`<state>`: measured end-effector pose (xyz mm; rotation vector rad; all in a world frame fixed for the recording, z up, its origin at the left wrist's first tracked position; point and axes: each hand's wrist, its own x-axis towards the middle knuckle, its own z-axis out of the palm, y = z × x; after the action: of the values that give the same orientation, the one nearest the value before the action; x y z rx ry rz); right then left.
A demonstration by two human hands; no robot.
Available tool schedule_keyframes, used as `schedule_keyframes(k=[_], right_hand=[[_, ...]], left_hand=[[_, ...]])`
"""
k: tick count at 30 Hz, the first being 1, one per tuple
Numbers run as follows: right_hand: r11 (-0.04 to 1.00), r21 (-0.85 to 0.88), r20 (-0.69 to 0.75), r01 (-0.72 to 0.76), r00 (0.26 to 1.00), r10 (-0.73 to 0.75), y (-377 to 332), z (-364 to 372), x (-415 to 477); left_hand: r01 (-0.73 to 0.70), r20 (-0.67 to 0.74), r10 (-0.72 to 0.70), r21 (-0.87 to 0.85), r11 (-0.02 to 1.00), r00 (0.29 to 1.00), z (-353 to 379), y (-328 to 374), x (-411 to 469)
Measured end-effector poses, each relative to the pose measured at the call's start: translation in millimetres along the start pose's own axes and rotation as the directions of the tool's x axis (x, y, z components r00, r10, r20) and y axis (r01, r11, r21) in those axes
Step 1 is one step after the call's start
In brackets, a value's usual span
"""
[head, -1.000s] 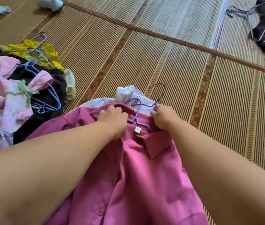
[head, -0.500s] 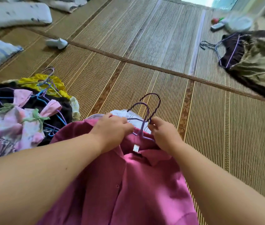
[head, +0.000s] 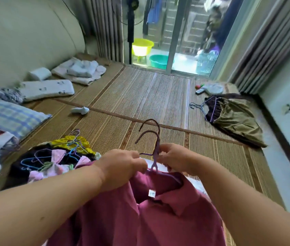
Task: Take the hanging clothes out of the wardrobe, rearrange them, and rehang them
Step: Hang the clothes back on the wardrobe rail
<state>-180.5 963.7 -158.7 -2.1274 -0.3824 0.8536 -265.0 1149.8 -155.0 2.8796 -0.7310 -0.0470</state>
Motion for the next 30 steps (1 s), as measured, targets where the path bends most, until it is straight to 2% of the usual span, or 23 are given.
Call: schedule_keyframes(k=[2, 5, 8, 11, 14, 18, 21, 22, 26, 30], right_hand=[[0.999, -0.029, 0.012, 0.014, 1.000, -0.014, -39, -3, -35], [0.992, -0.076, 0.005, 0.105, 0.995, -0.105, -96, -8, -84], [0.991, -0.066, -0.069, 0.114, 0.991, -0.118, -150, -15, -126], [0.984, -0.091, -0.148, 0.152, 0.975, -0.164, -204, -25, -163], [0.966, -0.061, -0.174, 0.251, 0.950, -0.258, -251, -31, -192], [0.939, -0.134, -0.201, 0.317, 0.919, -0.339, -301, -33, -220], [0.915, -0.075, -0.173, 0.397, 0.898, -0.404, -331, -38, -234], [0.896, -0.098, -0.145, 0.433, 0.884, -0.444, -340, -40, -237], [0.737, -0.388, -0.040, 0.553, 0.789, -0.613, -367, -46, -243], [0.614, -0.524, -0.081, 0.590, 0.683, -0.725, -388, -51, -244]], left_hand=[[-0.026, -0.007, 0.027, 0.043, 0.999, 1.000, -41, 13, -15], [-0.052, -0.103, 0.063, 0.101, 0.994, 0.993, -100, 30, -35], [-0.066, -0.207, 0.101, 0.167, 0.984, 0.973, -158, 44, -60], [-0.052, -0.361, 0.136, 0.233, 0.971, 0.923, -210, 52, -85], [0.023, -0.447, 0.111, 0.284, 0.959, 0.888, -254, 59, -103], [0.127, -0.563, 0.101, 0.350, 0.928, 0.820, -300, 60, -123], [0.234, -0.622, 0.035, 0.346, 0.908, 0.783, -329, 56, -141], [0.265, -0.640, 0.019, 0.344, 0.901, 0.768, -338, 55, -146], [0.374, -0.694, -0.042, 0.335, 0.865, 0.719, -370, 61, -166], [0.451, -0.728, -0.021, 0.402, 0.797, 0.686, -392, 78, -185]])
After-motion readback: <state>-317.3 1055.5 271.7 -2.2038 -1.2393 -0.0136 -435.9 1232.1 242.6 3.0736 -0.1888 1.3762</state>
